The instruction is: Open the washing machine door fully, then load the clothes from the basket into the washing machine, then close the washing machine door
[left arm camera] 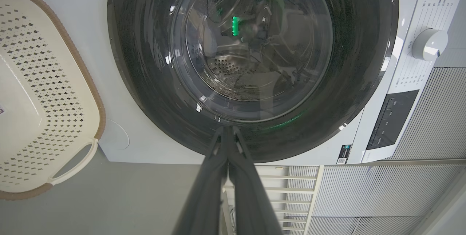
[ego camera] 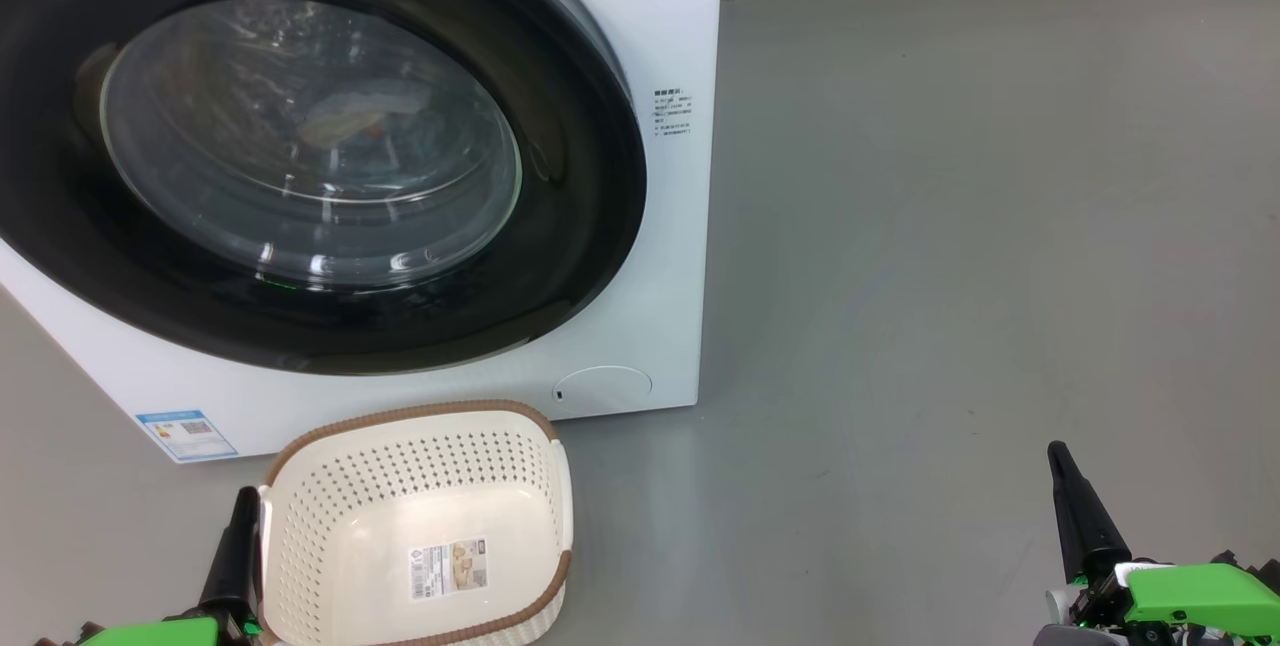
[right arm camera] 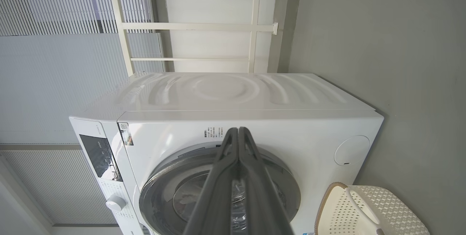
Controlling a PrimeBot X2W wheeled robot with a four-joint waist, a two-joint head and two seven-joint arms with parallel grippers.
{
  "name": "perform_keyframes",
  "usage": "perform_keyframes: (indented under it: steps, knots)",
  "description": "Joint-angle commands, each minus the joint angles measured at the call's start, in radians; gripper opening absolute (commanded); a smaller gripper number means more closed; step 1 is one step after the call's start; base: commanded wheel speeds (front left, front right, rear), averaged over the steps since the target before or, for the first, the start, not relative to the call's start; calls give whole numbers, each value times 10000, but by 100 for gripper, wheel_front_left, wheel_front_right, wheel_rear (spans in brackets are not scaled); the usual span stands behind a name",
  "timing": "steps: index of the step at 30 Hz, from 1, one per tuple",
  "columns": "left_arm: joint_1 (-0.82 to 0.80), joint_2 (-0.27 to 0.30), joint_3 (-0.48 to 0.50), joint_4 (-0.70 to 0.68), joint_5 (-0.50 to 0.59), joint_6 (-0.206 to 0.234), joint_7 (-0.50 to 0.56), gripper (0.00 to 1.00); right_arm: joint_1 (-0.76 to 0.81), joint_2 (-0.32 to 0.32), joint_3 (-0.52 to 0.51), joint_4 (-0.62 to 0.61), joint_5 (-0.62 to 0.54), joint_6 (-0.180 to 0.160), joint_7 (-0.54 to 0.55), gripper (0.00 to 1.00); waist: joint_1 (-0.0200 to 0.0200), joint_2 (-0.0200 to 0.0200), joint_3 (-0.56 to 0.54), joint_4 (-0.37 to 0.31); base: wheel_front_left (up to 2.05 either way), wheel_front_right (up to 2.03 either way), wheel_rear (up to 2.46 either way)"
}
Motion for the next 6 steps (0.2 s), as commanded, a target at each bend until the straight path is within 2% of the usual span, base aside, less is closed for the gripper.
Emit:
perform_keyframes:
  steps: [1,6]
  knots:
    - [-400,200,327,-196,-39,-113,70,0,-453,-36,221,-244,-45,-9,78,0,0,0,0,0,0,0,0]
    - [-400,200,326,-196,-39,-113,70,0,-453,-36,220,-244,-46,-9,78,0,0,0,0,0,0,0,0]
